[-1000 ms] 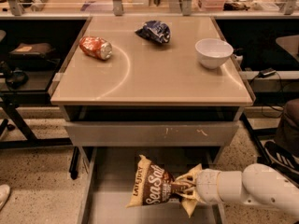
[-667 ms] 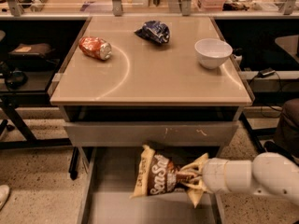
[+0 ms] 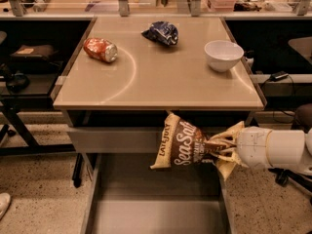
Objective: Pick brown chip bag from middle drawer and place on counter
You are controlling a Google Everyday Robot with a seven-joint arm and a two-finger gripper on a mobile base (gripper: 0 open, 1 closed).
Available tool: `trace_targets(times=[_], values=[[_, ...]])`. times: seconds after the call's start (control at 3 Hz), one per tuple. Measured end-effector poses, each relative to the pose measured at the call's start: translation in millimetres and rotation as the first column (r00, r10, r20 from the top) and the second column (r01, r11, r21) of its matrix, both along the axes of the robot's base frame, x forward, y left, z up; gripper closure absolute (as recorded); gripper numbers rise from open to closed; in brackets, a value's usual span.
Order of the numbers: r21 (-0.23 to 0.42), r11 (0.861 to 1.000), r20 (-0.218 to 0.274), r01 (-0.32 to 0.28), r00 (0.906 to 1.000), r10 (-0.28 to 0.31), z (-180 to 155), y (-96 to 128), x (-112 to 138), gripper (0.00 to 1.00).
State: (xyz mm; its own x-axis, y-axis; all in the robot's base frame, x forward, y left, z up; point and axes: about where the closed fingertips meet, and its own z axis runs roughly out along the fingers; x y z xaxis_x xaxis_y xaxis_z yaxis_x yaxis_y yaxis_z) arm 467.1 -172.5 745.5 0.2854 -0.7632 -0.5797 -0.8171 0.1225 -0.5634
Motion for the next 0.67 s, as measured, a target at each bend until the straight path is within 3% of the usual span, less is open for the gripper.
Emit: trace_targets(times=[0.33, 0.67], values=[[0.0, 1.0, 0.0, 0.0, 1.0, 0.0, 0.0, 0.0, 0.0, 1.0], [-0.035, 0.999, 0.045, -0.031, 0.9984, 0.033, 28.5, 17.7, -10.1, 1.0]])
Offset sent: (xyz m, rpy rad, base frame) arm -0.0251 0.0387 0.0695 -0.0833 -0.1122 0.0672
